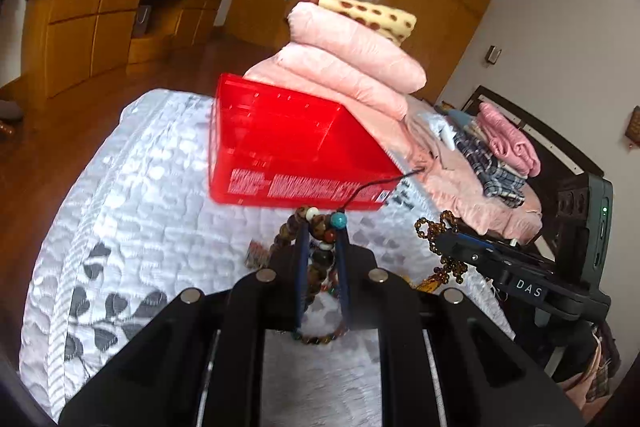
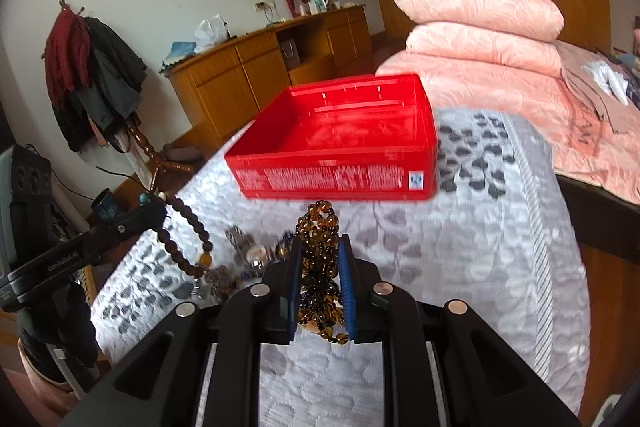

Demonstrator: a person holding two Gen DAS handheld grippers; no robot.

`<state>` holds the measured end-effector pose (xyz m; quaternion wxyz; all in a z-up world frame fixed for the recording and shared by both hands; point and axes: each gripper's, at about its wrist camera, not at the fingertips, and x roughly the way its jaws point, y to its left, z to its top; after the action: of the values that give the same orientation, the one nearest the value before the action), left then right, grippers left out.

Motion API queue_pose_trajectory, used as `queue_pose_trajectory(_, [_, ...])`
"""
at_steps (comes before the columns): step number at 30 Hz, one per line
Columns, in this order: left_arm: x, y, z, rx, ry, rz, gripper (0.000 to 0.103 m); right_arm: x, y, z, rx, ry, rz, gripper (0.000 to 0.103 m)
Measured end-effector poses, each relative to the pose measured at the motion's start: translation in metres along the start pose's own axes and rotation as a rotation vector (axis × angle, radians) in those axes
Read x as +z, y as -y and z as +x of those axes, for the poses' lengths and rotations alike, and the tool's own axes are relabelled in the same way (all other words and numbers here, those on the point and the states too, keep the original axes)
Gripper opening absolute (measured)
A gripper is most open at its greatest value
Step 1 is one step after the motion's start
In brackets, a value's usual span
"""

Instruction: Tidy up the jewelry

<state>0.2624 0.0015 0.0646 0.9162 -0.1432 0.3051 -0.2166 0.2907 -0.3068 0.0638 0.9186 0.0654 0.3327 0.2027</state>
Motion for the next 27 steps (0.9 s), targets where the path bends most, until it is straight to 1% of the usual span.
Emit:
queue_pose_trajectory(4, [0.017,0.005,0.003,-0.032,0.024,0.009,0.012,0.021,0.003,-0.001,0.028,0.024,-0.002,0.017])
queue_pose_trajectory(8, [0.036,0.008,0.008,-0.079,0.048,0.009,0.012,0.043,0.005,-0.003,0.034,0.059,-0.02,0.017])
queue_pose_trajectory(12, [0.061,0.012,0.012,-0.116,0.087,0.015,0.012,0.066,0.008,0.002,0.046,0.084,-0.023,0.017])
queue_pose_trajectory(17, [0.088,0.014,0.023,-0.113,0.11,0.03,0.012,0.089,0.017,0.018,0.04,0.096,-0.012,0.017])
queue_pose_trajectory(21, [0.098,0.012,0.03,-0.116,0.117,0.029,0.012,0.089,0.023,0.029,0.05,0.085,0.004,0.017])
queue_pose_trajectory(24, [0.092,0.012,0.025,-0.121,0.125,0.033,0.012,0.08,0.021,0.029,0.056,0.082,-0.006,0.017])
queue_pose_trajectory(27, [0.082,0.01,0.02,-0.125,0.113,0.028,0.012,0.071,0.017,0.027,0.067,0.072,-0.012,0.017])
